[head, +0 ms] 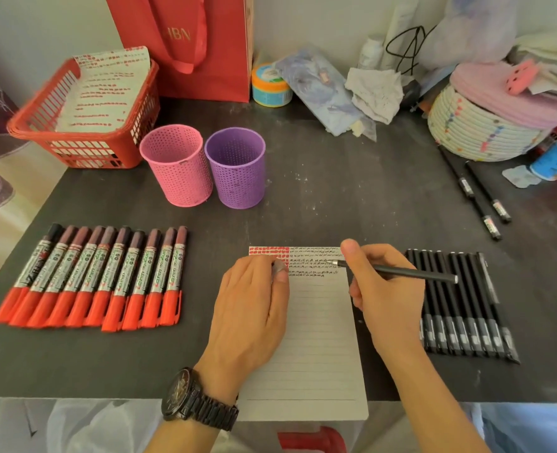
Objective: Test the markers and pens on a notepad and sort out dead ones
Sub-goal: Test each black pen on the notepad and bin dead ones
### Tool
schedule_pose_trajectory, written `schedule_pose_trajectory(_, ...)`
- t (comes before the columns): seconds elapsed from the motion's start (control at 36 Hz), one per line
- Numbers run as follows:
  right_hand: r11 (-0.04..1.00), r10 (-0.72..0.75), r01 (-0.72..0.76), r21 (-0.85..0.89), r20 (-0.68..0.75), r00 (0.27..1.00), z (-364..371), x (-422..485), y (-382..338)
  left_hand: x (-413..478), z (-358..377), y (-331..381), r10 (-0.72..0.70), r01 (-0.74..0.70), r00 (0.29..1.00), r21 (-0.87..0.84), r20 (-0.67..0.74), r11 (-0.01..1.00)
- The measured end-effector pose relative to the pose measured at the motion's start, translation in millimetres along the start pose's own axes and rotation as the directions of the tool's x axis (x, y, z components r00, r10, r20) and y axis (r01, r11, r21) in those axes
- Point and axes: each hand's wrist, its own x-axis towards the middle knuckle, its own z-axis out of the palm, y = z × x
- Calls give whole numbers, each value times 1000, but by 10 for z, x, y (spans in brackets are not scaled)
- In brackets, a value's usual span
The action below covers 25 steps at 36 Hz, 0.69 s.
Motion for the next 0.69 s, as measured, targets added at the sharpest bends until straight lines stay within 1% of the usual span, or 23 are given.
schedule_pose_trajectory(0.11, 995, 34, -44, 90, 113, 993, -9, -140, 11, 14, 28, -18, 45, -41, 998, 102, -33, 994)
schedule_pose_trajectory(0.19, 991, 33, -51, 125, 143, 989, -15, -197, 35, 22, 56, -56, 69, -63, 997, 132, -37, 989)
schedule_pose_trajectory(0.28, 976, 31, -69, 207, 181, 983, -48, -195, 51, 26, 65, -66, 74, -70, 997, 159, -18, 985)
schedule_pose_trajectory(0.36, 960, 51, -98, 263, 183, 982, -46, -168, 39, 20, 62, -58, 90, -90, 996, 190, 7, 978)
schedule_pose_trajectory(0.44, 952, 62, -110, 287, 171, 983, -39, -156, 48, 19, 54, -59, 51, -57, 998, 150, 43, 987)
schedule_pose_trajectory(0.5, 953, 54, -101, 287, 168, 984, -37, -157, 49, 25, 54, -66, 0, -5, 999, 106, 42, 994)
schedule_pose_trajectory(0.56, 956, 50, -95, 278, 164, 985, -38, -156, 47, 27, 58, -67, -19, 16, 999, 80, 29, 997)
schedule_pose_trajectory(0.69, 957, 49, -88, 277, 147, 988, -50, -150, 46, 7, 51, -62, 42, -40, 999, 69, -29, 997)
